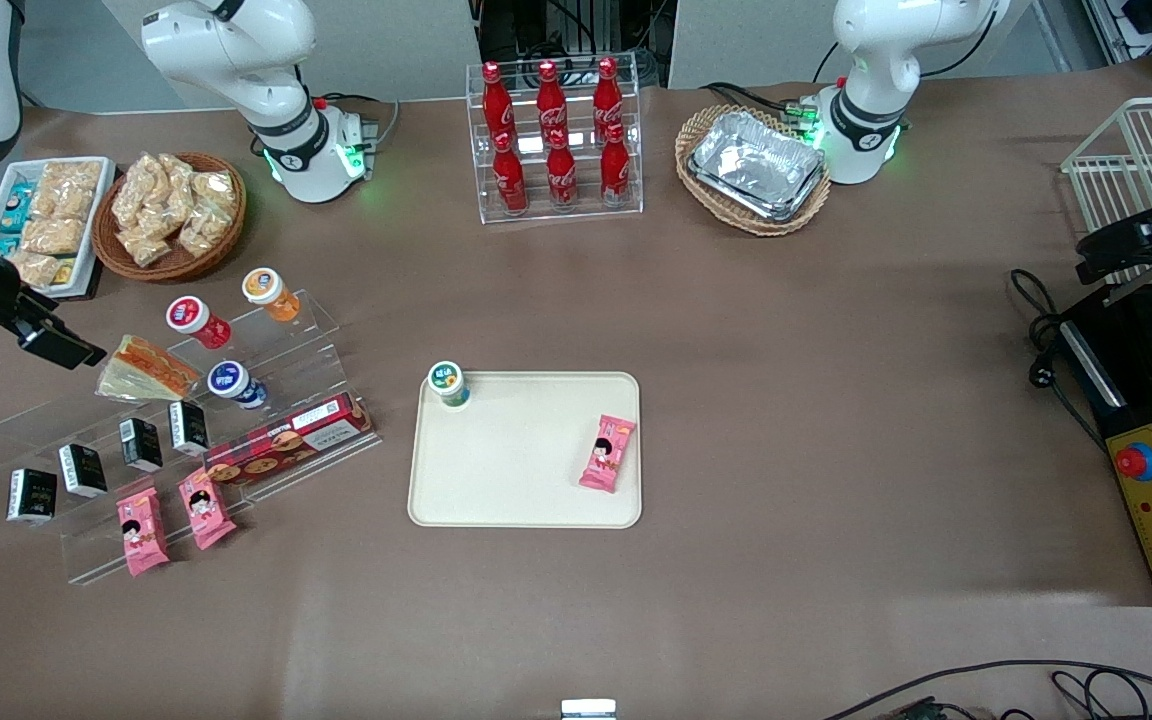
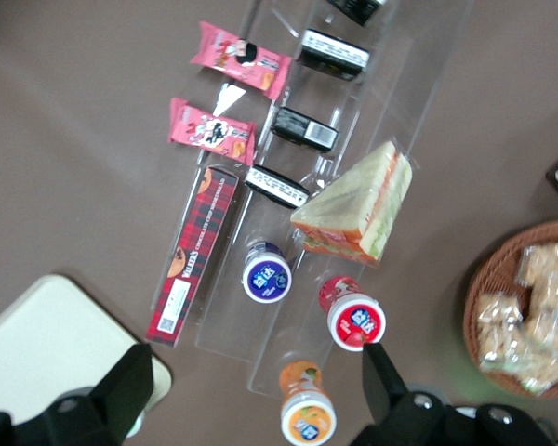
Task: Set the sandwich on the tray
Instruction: 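Move the open right gripper down over the wrapped sandwich on the rack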
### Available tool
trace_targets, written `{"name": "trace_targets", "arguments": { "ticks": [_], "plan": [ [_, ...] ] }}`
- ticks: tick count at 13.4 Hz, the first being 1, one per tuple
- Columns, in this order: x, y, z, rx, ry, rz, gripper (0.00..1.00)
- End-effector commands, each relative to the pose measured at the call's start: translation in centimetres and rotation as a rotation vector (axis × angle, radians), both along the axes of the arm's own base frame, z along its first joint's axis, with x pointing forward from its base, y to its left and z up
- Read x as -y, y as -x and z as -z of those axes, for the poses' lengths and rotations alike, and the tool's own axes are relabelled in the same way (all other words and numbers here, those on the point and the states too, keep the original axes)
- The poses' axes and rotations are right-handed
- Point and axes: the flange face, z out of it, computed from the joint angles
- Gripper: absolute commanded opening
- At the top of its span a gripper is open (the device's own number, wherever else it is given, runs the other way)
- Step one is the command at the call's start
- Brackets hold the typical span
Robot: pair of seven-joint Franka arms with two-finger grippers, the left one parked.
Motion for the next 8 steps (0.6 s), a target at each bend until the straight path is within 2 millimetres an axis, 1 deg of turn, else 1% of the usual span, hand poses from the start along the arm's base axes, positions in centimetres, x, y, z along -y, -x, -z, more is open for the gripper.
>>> {"name": "trace_targets", "arguments": {
  "ticks": [1, 2, 3, 4, 5, 6, 7, 8],
  "plan": [
    [1.0, -0.9, 0.8, -0.011, 0.014, 0.298, 1.0],
    [1.1, -1.2, 1.5, -0.02, 0.027, 0.38, 1.0],
    [1.5, -1.4, 1.7, -0.024, 0.034, 0.44, 1.0],
    [2.3, -1.4, 1.2, -0.013, 0.032, 0.527, 1.0],
    [2.8, -1.4, 1.3, -0.011, 0.046, 0.643, 1.0],
    [3.3, -1.6, 1.2, 0.004, 0.049, 0.721, 1.0],
    [4.7, -1.4, 1.2, 0.005, 0.049, 0.771, 1.0],
    [5.1, -1.4, 2.0, -0.007, 0.057, 0.795, 1.0]
  ]
}}
